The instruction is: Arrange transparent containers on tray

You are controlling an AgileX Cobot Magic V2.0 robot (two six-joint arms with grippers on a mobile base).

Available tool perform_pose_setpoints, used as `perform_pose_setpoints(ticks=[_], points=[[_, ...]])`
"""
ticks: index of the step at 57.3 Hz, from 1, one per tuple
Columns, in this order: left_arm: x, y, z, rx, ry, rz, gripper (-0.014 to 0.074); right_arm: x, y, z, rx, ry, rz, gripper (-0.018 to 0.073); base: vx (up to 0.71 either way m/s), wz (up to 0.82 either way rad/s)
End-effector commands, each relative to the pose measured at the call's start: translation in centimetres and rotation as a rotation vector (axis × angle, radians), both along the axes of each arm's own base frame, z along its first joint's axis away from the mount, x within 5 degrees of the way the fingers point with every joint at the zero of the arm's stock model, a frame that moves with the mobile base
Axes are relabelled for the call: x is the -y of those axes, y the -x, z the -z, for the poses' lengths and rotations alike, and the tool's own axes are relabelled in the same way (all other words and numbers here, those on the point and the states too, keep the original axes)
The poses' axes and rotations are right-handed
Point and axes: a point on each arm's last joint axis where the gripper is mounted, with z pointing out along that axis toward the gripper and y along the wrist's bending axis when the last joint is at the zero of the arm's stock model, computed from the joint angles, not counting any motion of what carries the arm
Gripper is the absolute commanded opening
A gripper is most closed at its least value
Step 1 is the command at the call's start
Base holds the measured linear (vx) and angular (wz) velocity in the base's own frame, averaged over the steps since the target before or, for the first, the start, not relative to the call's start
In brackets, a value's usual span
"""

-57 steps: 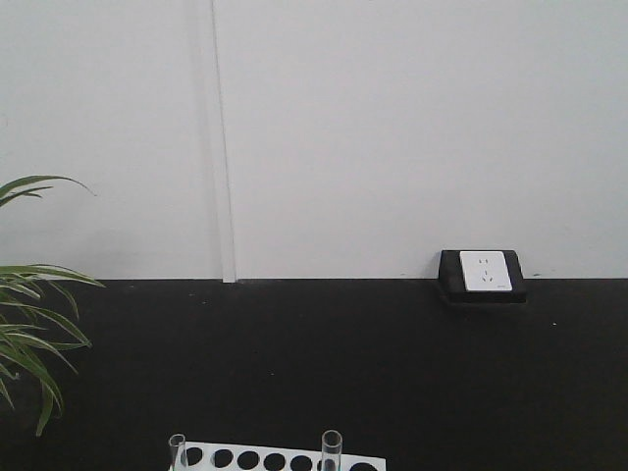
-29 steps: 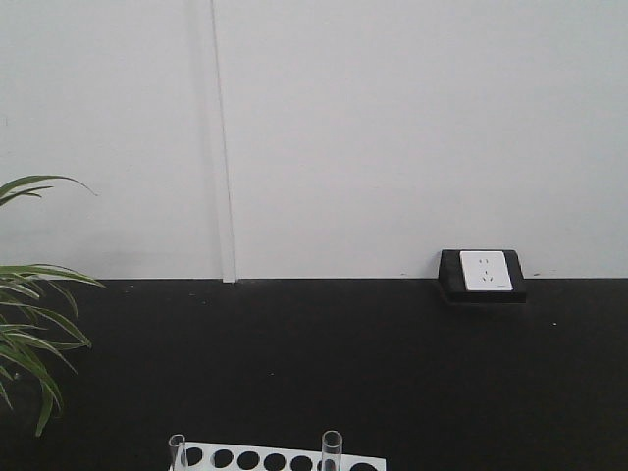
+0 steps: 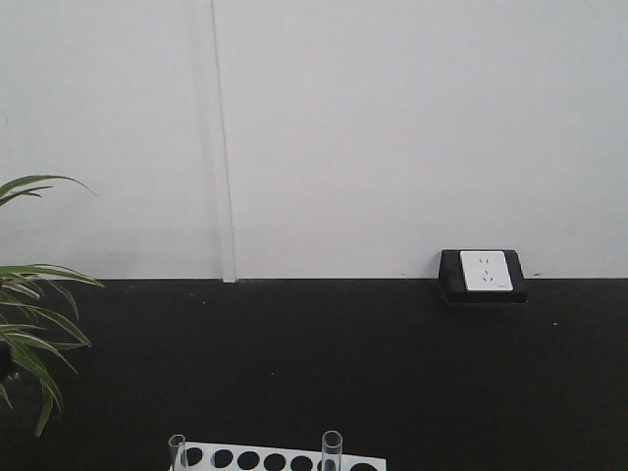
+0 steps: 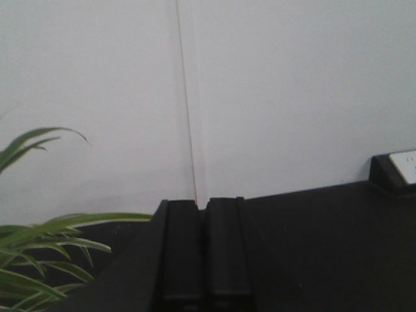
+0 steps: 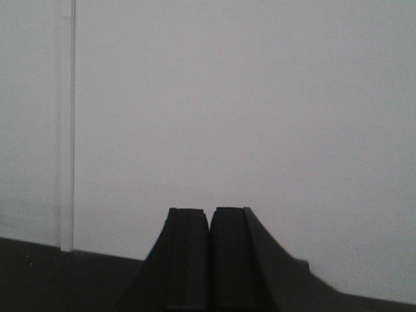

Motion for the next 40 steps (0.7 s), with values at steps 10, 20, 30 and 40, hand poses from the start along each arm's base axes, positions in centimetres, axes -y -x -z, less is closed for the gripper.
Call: perform_pose_setpoints(ticks=[10, 20, 30, 40], points=[[0.25, -0.76, -1.64, 0.107, 0.039, 0.01, 0.0083, -0.11, -1.32, -1.03, 0.073, 0.001, 0.014, 0.0093, 0.0, 0.0], [0.25, -0.73, -1.65, 0.107, 0.038, 0.01, 0.0256, -0.11, -1.33, -1.01, 0.07, -0.003, 0.014, 0.0321, 0.0, 0.0], [0.25, -0.77, -1.56, 0.099, 0.034, 0.01, 0.0468, -0.1, -1.32, -1.04, 0.073, -0.005, 0.014, 0.0583, 0.0, 0.0], [0.26, -0.79, -1.56, 0.1, 0.034, 0.01, 0.0584, -0.1, -1.32, -1.04, 0.072, -0.012, 0.013, 0.072, 0.0, 0.0]])
